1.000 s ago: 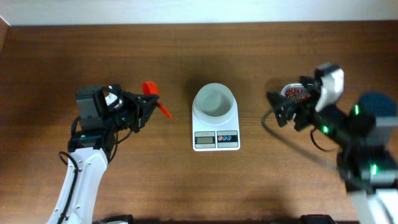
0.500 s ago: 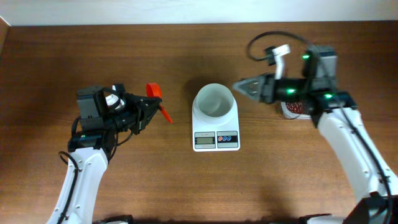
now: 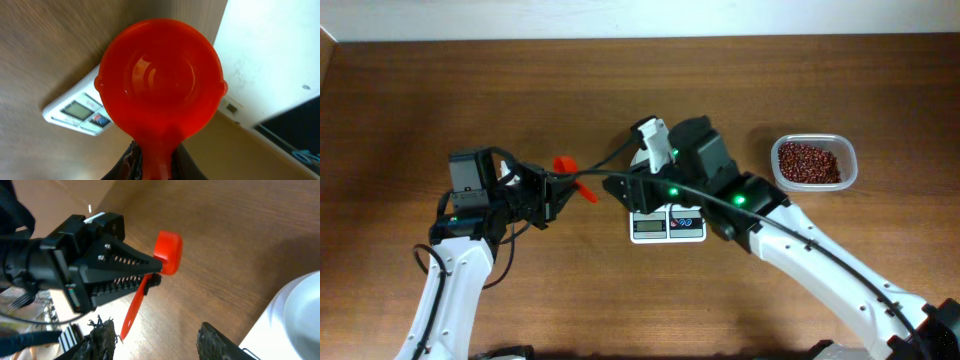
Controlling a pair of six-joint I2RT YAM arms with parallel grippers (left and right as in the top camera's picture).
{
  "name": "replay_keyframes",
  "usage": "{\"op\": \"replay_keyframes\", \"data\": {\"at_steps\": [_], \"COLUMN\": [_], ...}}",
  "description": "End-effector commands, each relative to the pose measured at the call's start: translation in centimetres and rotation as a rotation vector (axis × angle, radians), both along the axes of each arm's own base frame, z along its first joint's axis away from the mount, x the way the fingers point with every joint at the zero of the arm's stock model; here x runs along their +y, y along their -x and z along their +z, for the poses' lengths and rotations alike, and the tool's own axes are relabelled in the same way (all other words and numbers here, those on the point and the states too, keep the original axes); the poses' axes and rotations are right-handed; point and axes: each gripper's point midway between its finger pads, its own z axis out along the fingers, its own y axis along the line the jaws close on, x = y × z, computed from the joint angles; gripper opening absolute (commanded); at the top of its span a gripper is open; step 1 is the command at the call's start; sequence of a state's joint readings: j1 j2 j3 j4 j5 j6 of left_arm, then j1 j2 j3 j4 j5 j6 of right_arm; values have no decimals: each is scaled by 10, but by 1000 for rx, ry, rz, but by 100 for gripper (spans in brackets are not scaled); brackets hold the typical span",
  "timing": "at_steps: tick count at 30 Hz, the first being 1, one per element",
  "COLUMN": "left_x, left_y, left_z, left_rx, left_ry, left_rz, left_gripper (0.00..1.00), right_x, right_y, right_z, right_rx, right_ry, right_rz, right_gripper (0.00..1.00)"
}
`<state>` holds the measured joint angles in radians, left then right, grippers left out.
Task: Scoop item into bowl and weigh 50g on scale
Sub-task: 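Reach the right gripper to the scoop handle held by the left gripper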
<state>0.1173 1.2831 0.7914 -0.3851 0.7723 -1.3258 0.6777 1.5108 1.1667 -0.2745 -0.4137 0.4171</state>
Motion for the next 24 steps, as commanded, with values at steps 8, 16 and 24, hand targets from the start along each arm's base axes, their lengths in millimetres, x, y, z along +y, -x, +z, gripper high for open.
{"op": "replay_keyframes", "data": {"at_steps": [8, 16, 24], "left_x": [-8, -8, -8], "left_y": [1, 1, 1], "left_z": [14, 14, 14], "left_rx": [-8, -3, 2], "left_ry": [75, 79, 83], "left_rz": [-28, -24, -21], "left_gripper": [0, 1, 6], "right_x": [31, 46, 52], "right_y": [6, 6, 1], "right_z": [1, -13, -23], "right_rx": [-35, -22, -21], "right_ry": [30, 21, 22], "right_rz": [-213, -182, -183], "right_gripper": [54, 54, 54]}}
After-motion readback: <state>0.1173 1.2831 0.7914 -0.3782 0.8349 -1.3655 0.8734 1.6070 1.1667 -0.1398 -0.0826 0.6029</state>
